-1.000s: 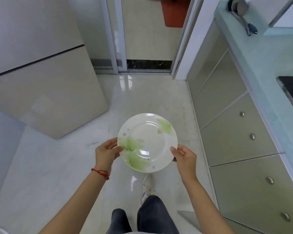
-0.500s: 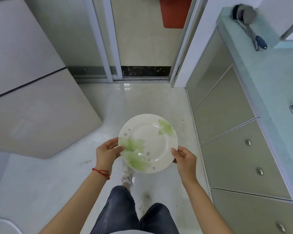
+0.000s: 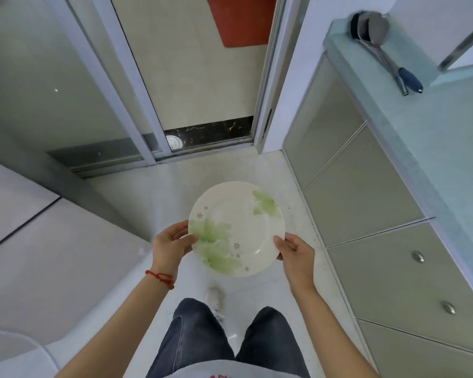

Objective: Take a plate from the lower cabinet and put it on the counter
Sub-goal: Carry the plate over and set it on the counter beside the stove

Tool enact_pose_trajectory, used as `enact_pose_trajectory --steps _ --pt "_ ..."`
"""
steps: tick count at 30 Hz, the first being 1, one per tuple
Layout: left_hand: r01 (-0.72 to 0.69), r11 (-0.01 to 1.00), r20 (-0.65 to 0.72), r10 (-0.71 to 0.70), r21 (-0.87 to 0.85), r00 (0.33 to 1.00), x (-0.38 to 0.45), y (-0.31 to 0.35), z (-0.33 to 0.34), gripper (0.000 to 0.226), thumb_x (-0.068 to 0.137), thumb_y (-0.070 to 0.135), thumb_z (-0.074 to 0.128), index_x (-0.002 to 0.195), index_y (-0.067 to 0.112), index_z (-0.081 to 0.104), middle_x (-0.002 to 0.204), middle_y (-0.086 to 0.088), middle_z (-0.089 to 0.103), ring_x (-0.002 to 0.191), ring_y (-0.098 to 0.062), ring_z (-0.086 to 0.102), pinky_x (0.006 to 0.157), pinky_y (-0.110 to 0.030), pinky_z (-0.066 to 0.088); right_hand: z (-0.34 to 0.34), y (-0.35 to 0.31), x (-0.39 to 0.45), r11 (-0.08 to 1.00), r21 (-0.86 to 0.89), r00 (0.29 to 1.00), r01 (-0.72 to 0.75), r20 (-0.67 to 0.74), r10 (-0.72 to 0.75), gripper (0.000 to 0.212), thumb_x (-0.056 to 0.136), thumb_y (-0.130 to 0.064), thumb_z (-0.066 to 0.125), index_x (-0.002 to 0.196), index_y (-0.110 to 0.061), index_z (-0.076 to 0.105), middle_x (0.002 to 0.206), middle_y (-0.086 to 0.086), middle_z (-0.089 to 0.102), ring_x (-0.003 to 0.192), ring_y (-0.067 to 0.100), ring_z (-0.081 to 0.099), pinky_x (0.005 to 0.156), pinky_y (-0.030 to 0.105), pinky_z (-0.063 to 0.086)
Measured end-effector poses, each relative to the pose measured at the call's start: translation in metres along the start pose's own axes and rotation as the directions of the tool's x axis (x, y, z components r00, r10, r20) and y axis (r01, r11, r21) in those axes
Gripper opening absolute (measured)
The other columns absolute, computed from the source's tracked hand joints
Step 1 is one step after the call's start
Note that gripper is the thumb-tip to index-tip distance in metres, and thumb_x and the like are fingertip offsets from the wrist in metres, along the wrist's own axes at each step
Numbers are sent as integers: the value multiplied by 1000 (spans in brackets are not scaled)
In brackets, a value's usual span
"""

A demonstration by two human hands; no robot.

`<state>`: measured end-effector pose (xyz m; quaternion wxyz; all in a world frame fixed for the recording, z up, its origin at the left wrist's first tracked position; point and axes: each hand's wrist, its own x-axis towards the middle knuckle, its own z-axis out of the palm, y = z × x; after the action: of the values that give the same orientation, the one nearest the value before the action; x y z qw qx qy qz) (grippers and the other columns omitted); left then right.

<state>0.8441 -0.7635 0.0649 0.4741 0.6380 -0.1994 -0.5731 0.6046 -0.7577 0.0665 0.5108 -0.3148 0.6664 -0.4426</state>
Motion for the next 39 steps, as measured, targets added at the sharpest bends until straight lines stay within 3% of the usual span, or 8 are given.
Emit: enact_pose_trajectory --steps 4,9,13,19,25,29,39 --pt "13 1000 15 -13 -4 1000 28 21 9 31 73 -15 59 92 8 66 90 -9 70 68 -14 70 57 -20 57 15 -13 19 1000 20 999 4 -38 -3 19 83 -4 63 67 -12 64 43 -14 58 44 -1 48 48 10 45" --pt "11 999 42 -12 33 999 55 38 29 31 73 -15 58 95 7 66 90 -9 70 74 -20 69 60 -21 58 18 -27 45 999 33 997 15 -70 -12 16 84 -1 61 70 -8 63 42 -15 57 43 -2 50 46 9 45" --pt "-4 998 57 1 59 998 75 50 49 32 72 -14 60 87 14 67 89 -8 70 73 -18 70 57 -19 56 14 -35 69 999 40 995 7 -100 -3 10 83 -4 62 74 -7 65 45 -14 60 45 -1 52 47 11 47" --pt "-7 995 95 -3 98 995 103 65 95 32 71 -15 62 92 9 67 88 -7 70 68 -14 71 55 -19 56 -4 -45 105 997 81 988 -8 -151 20 17 83 -6 63 67 -11 66 45 -12 59 45 1 48 47 12 47" --pt "-14 988 173 -13 156 985 122 74 160 33 71 -15 60 94 8 66 76 2 74 67 -14 70 56 -20 57 -41 -53 135 992 126 969 -25 -243 56 13 83 -7 63 74 -13 68 48 -13 63 46 -1 53 48 10 47" --pt "-33 978 247 -19 207 969 129 76 205 32 73 -15 58 91 11 65 89 -6 69 78 -19 67 58 -21 58 -70 -59 148 986 164 945 -25 -319 76 19 84 -8 62 69 -18 68 48 -13 63 47 -1 53 49 10 48" --pt "-62 930 463 -122 363 878 144 77 309 30 73 -14 59 91 8 66 96 -11 68 86 -27 66 61 -23 59 -125 -56 150 958 285 820 -14 -545 174 10 84 -10 63 76 -12 67 53 -11 68 54 5 61 56 17 55"
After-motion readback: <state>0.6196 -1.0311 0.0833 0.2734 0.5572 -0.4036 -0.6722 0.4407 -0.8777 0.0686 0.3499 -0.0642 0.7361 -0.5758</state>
